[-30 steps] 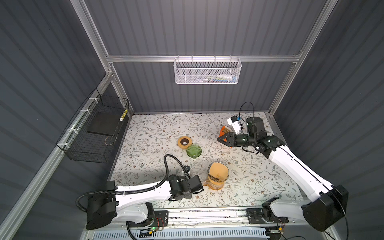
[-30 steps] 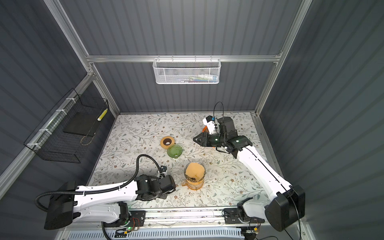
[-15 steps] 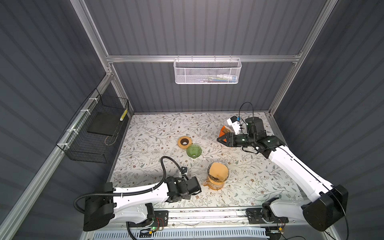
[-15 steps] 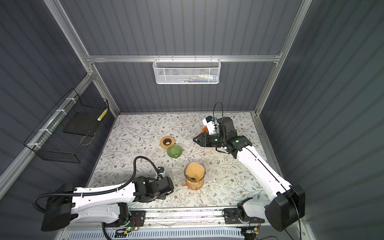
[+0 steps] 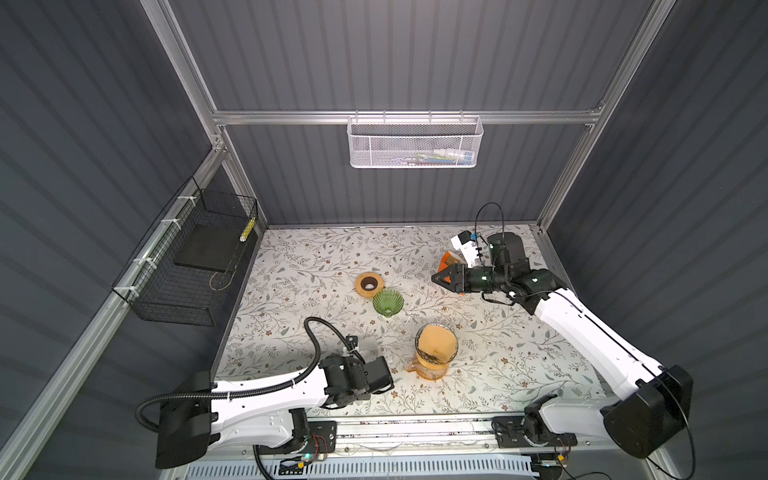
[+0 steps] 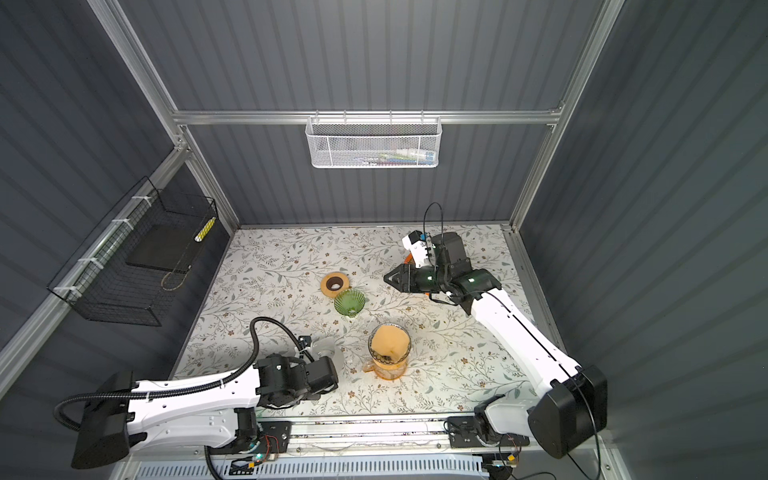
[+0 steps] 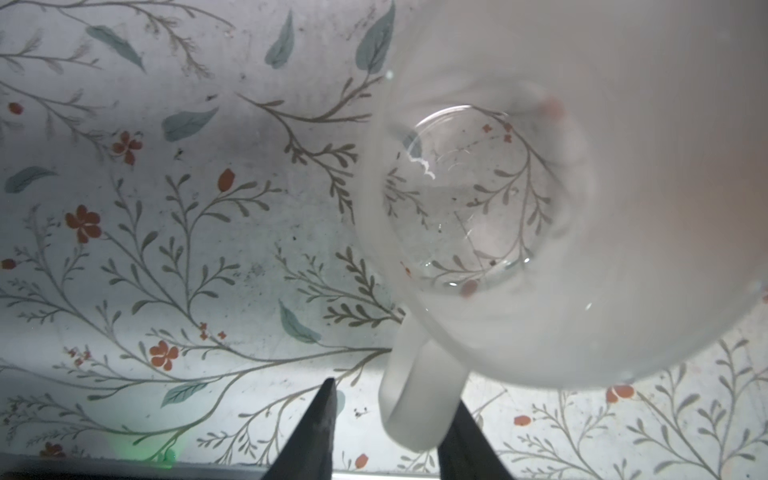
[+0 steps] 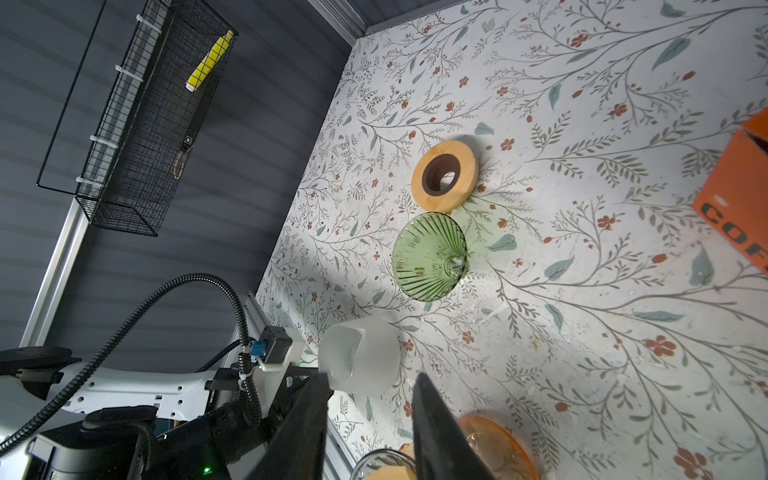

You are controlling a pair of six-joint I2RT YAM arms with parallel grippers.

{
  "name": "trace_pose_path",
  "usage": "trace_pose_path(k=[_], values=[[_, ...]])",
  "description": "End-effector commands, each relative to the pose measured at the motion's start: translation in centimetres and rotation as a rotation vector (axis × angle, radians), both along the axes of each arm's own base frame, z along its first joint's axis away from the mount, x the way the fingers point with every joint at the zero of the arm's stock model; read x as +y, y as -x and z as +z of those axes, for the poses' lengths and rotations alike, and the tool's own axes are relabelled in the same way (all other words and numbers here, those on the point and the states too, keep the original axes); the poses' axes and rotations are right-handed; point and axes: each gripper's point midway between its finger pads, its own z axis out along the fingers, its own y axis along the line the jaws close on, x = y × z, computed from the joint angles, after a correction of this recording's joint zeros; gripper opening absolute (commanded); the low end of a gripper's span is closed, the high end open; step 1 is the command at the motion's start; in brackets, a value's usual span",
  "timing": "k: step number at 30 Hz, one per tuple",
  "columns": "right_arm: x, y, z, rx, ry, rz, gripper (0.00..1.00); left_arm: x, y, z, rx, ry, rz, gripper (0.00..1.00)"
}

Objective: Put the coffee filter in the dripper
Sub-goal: 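Carry the white pitcher toward the robot and set it down, opening the left gripper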

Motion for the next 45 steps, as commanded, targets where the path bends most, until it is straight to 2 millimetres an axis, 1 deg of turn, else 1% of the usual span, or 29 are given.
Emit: trace_pose_path(k=[1, 5, 9, 13, 16, 24, 29, 30, 38, 41, 43, 45], values=[[0.6, -0.3, 0.9, -0.017, -0.008, 0.016, 0.36, 3.2, 0.3, 0.2, -0.025, -0.072, 0.091, 0.42], [1.0, -0.4, 1.0, -0.019, -0.01, 0.026, 0.36, 4.0, 0.0, 0.6, -0.046, -0.074, 0.125, 0.44], [1.3, -0.4, 1.1, -0.02, -0.017, 0.037, 0.36, 4.7, -0.3, 0.5, -0.028, -0.077, 0.162, 0.44], [1.5, -0.4, 1.1, -0.017, -0.019, 0.043, 0.36, 4.6, -1.3, 0.3, -0.01, -0.055, 0.173, 0.44], [1.5, -0.3, 0.9, -0.013, -0.017, 0.047, 0.36, 4.8, -1.8, 0.3, 0.003, -0.073, 0.178, 0.44], [1.8, -0.5, 0.8, -0.008, -0.011, 0.054, 0.36, 5.0, -2.1, -0.2, 0.03, -0.129, 0.18, 0.45], [2.2, -0.7, 0.6, -0.001, -0.015, 0.065, 0.36, 5.6, -2.8, 0.1, 0.025, -0.13, 0.191, 0.45], [2.3, -0.7, 0.6, -0.001, -0.015, 0.066, 0.36, 5.0, -3.3, 0.2, 0.012, -0.1, 0.188, 0.46], [2.5, -0.8, 0.5, 0.002, -0.015, 0.073, 0.36, 5.0, -4.4, 0.2, 0.034, -0.118, 0.172, 0.45], [2.5, -0.8, 0.5, 0.003, -0.011, 0.074, 0.36, 4.9, -4.5, 0.7, 0.036, -0.111, 0.159, 0.45], [2.5, -0.9, 0.4, 0.002, -0.007, 0.073, 0.36, 4.3, -4.4, 1.2, 0.038, -0.08, 0.11, 0.45], [2.5, -0.9, 0.5, 0.001, -0.009, 0.076, 0.36, 4.3, -4.3, 2.3, 0.022, -0.054, 0.099, 0.46]])
